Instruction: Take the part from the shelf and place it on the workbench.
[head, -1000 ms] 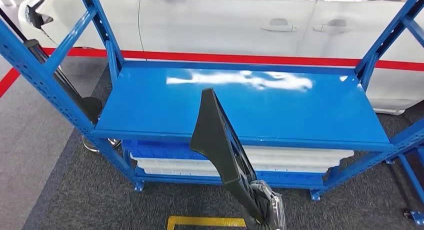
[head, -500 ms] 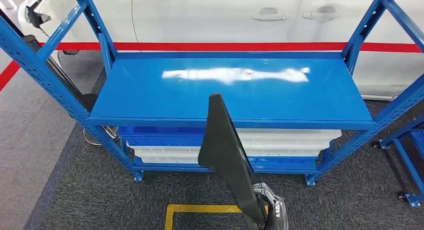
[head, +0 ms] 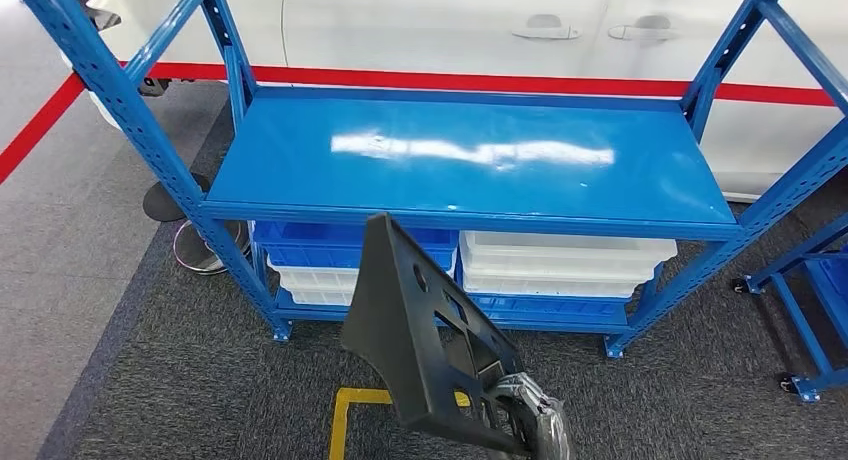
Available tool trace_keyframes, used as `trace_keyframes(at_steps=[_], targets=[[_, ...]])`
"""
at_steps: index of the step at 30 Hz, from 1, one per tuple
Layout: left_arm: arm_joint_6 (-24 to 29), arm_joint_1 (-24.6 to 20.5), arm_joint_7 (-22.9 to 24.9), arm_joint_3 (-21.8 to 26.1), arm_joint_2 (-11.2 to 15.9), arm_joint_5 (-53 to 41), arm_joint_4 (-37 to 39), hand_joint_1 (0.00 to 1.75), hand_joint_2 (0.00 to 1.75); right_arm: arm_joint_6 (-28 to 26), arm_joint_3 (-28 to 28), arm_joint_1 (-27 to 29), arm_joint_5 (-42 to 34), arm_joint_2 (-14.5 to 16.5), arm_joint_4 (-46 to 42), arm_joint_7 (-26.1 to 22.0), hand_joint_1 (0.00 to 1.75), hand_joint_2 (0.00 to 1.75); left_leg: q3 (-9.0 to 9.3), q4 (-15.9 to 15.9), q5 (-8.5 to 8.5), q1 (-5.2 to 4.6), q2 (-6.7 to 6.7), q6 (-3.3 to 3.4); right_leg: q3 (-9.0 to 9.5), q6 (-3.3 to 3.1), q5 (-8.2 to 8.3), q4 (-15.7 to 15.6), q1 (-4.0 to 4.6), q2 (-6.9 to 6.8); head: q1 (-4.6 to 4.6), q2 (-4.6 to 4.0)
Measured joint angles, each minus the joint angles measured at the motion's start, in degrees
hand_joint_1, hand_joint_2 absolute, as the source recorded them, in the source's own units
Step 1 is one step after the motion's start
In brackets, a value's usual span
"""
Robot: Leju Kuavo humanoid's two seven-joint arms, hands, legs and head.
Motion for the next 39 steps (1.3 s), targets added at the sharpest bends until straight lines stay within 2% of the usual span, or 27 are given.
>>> trace_keyframes(at_steps=[1,2,3,4,5,7,9,10,12,14,17,18,19,20,22,24,25,27,28,29,30,32,33,34,36,38,39], targets=[[0.0,0.0,0.0,0.2,0.0,-0.2,0.0,0.0,1.75,0.2,0.0,0.0,-1.2,0.0,-0.1,-0.9,1.75,1.75,-0.77,0.1,0.54,-0.05,0.05,0.24,-0.99,0.17,-2.76,3.4,-0.02,0.03,0.01,0.0],[0.0,0.0,0.0,0.4,0.0,-0.4,0.0,0.0,1.75,0.6,0.0,0.1,-2.2,0.0,-0.2,-1.6,1.75,1.75,-1.53,0.2,1.06,-0.1,0.11,0.32,-1.71,0.34,-4.54,6.7,-0.05,0.04,0.0,0.0],[0.0,0.0,0.0,0.5,0.0,-0.5,-0.1,0.0,1.75,0.9,0.0,0.1,-2.9,0.0,-0.3,-1.7,1.75,1.75,-2.28,0.3,1.56,-0.13,0.15,0.3,-1.9,0.48,-5.05,9.1,-0.07,0.04,0.0,0.0],[-0.1,0.0,0.0,0.7,0.0,-0.7,-0.1,0.0,1.75,1.0,-0.1,0.1,-2.9,0.0,-0.5,-1.1,1.75,1.75,-3.07,0.6,2.03,-0.15,0.16,0.23,-1.22,0.55,-4.18,9.6,-0.09,0.03,0.0,0.0],[-0.2,0.0,0.0,0.9,0.0,-0.8,-0.1,0.0,1.75,1.0,-0.2,0.1,-2.4,0.0,-0.6,-0.2,1.75,1.75,-3.85,0.8,2.46,-0.16,0.16,0.1,0.37,0.53,-2.55,8.4,-0.11,0.03,0.0,0.0],[-0.4,-0.1,0.0,1.4,-0.1,-1.2,-0.2,0.0,1.75,0.9,-0.5,0.0,-1.2,0.1,-0.7,1.7,1.75,1.75,-5.32,1.6,3.16,-0.25,0.1,-0.27,5.85,0.21,-0.1,1.4,-0.02,0.03,0.0,0.0],[-0.5,-0.1,0.0,1.9,-0.2,-1.5,-0.2,0.0,1.75,1.0,-1.0,0.1,-1.2,0.3,-0.7,2.2,1.75,1.75,-6.25,2.3,3.78,-0.39,0.05,-0.82,10.1,-0.39,-0.44,-5.3,0.23,0.04,-0.01,0.0],[-0.6,-0.1,-0.1,2.1,-0.2,-1.7,-0.2,0.0,1.75,1.1,-1.3,0.1,-1.5,0.4,-0.7,2.1,1.75,1.75,-6.52,2.4,4.17,-0.42,0.04,-1.15,10.78,-0.72,-0.84,-6.8,0.41,0.04,-0.02,0.0],[-0.6,-0.1,-0.1,2.6,-0.2,-1.9,-0.2,0.0,1.75,1.2,-1.7,0.3,-1.9,0.6,-0.7,2.0,1.75,1.75,-6.81,2.4,4.91,-0.35,0.01,-1.85,10.32,-1.46,-0.38,-7.2,0.4,-0.01,-0.01,0.0],[-0.6,0.0,0.0,3.0,-0.2,-2.1,-0.2,0.0,1.75,1.2,-2.0,0.4,-2.0,0.8,-0.7,1.9,1.75,1.75,-7.76,4.3,2.46,-0.2,-0.16,-2.5,9.28,-2.44,0.79,-7.3,0.16,-0.2,-0.02,0.0],[-0.6,0.1,0.0,3.1,-0.2,-2.1,-0.2,0.0,1.75,1.2,-2.5,0.6,-2.0,1.2,-0.7,1.9,1.75,1.75,-10.21,13.8,-5.38,0.15,-0.3,-3.24,6.86,-3.17,2.63,-7.2,0.17,-0.37,-0.01,0.0],[-0.6,0.1,0.0,3.2,-0.3,-2.1,-0.2,0.0,1.75,1.2,-2.6,0.6,-2.0,1.2,-0.6,1.9,1.75,1.75,-10.45,16.5,-6.37,0.19,-0.29,-3.4,5.98,-3.15,3.18,-7.0,0.22,-0.38,-0.01,0.0],[-0.6,0.1,0.0,3.2,-0.3,-2.1,-0.2,0.0,1.75,1.2,-2.7,0.6,-2.0,1.3,-0.6,1.9,1.75,1.75,-9.91,17.8,-5.95,0.2,-0.29,-3.47,5.08,-3.09,3.71,-6.8,0.25,-0.39,-0.02,0.0],[-0.6,0.0,0.0,3.3,-0.3,-2.1,-0.2,0.0,1.75,1.2,-2.8,0.7,-2.0,1.3,-0.6,1.9,1.75,1.75,-8.47,17.1,-4.49,0.2,-0.29,-3.45,4.19,-2.98,4.2,-6.5,0.26,-0.39,-0.02,0.0],[-0.6,0.0,0.1,3.3,-0.2,-2.2,-0.3,0.0,1.75,1.2,-2.9,0.7,-2.0,1.4,-0.6,2.0,1.75,1.75,-3.06,10.6,-1.87,0.16,-0.35,-3.08,2.65,-2.67,5.03,-5.8,0.29,-0.36,-0.02,0.0],[-0.7,-0.2,0.1,3.3,-0.2,-2.5,-0.4,0.0,1.75,1.2,-3.1,0.8,-2.0,1.7,-0.7,2.1,1.75,1.75,2.0,3.0,-2.26,-0.08,-0.43,-2.53,1.78,-2.1,5.81,-5.3,0.38,-0.39,-0.02,0.0],[-0.7,-0.2,0.1,3.3,-0.2,-2.6,-0.4,0.0,1.75,1.3,-3.2,0.8,-1.9,1.8,-0.7,2.1,1.75,1.75,3.12,0.8,-2.91,-0.26,-0.45,-2.27,1.59,-1.75,6.25,-5.3,0.38,-0.44,-0.02,0.0],[-0.7,-0.2,0.2,3.4,-0.3,-2.8,-0.4,0.0,1.75,1.5,-3.4,0.9,-1.8,2.0,-0.7,2.2,1.75,1.75,2.95,-0.2,-2.56,-0.31,-0.36,-1.64,1.41,-0.99,7.01,-5.4,0.31,-0.51,-0.01,0.0],[-0.7,-0.2,0.2,3.4,-0.3,-2.8,-0.4,0.0,1.75,1.5,-3.5,0.9,-1.8,2.0,-0.7,2.2,1.75,1.75,2.58,-0.3,-1.99,-0.22,-0.27,-1.25,1.16,-0.68,6.55,-5.1,0.23,-0.4,-0.01,0.0],[-0.7,-0.2,0.2,3.4,-0.3,-2.9,-0.5,0.0,1.75,1.5,-3.6,1.0,-1.8,2.1,-0.7,2.2,1.75,1.75,2.06,-0.5,-1.34,-0.1,-0.15,-0.78,0.71,-0.43,5.09,-4.1,0.17,-0.25,0.0,0.0],[-0.7,-0.2,0.3,3.4,-0.3,-3.0,-0.5,0.0,1.75,1.5,-3.7,1.1,-1.8,2.1,-0.6,2.3,1.75,1.75,1.41,-0.6,-0.67,0.02,-0.02,-0.38,0.0,-0.24,2.56,-2.0,0.09,-0.1,0.0,0.0],[-0.7,-0.2,0.3,3.5,-0.3,-3.3,-0.5,0.0,1.75,1.5,-3.9,1.2,-1.8,2.1,-0.6,2.4,1.75,1.75,-0.15,-0.4,0.48,-0.13,0.12,0.09,-1.65,0.04,-2.92,4.5,-0.06,0.04,0.0,0.0],[-0.8,-0.2,0.3,3.6,-0.3,-3.4,-0.5,0.0,1.75,1.5,-4.1,1.3,-1.8,2.1,-0.6,2.5,1.75,1.75,-0.97,-0.3,1.05,-0.2,0.16,0.1,-2.14,0.17,-4.21,7.6,-0.09,0.04,0.0,0.0],[-0.8,-0.2,0.3,3.6,-0.3,-3.5,-0.5,0.0,1.75,1.5,-4.2,1.4,-1.8,2.1,-0.6,2.5,1.75,1.75,-1.74,-0.1,1.54,-0.25,0.17,0.07,-2.17,0.27,-4.23,9.5,-0.11,0.04,0.0,0.0],[-0.9,-0.2,0.3,3.7,-0.3,-3.7,-0.6,0.0,1.75,1.5,-4.4,1.6,-1.8,2.1,-0.6,2.5,1.75,1.75,-3.12,0.5,2.23,-0.27,0.17,-0.07,-0.6,0.29,-1.95,9.5,-0.11,0.04,0.0,0.0],[-0.9,-0.2,0.3,3.8,-0.3,-4.0,-0.6,0.0,1.75,1.5,-4.4,1.7,-1.8,2.1,-0.6,2.6,1.75,1.75,-4.47,1.2,2.75,-0.27,0.15,-0.36,3.92,0.02,0.3,3.8,-0.1,0.03,-0.01,0.0],[-1.0,-0.2,0.3,3.8,-0.3,-4.1,-0.6,0.0,1.75,1.5,-4.4,1.7,-1.7,2.2,-0.7,2.6,1.75,1.75,-5.14,1.7,3.0,-0.34,0.13,-0.58,6.75,-0.23,0.55,-0.2,0.02,0.04,-0.01,0.0]])
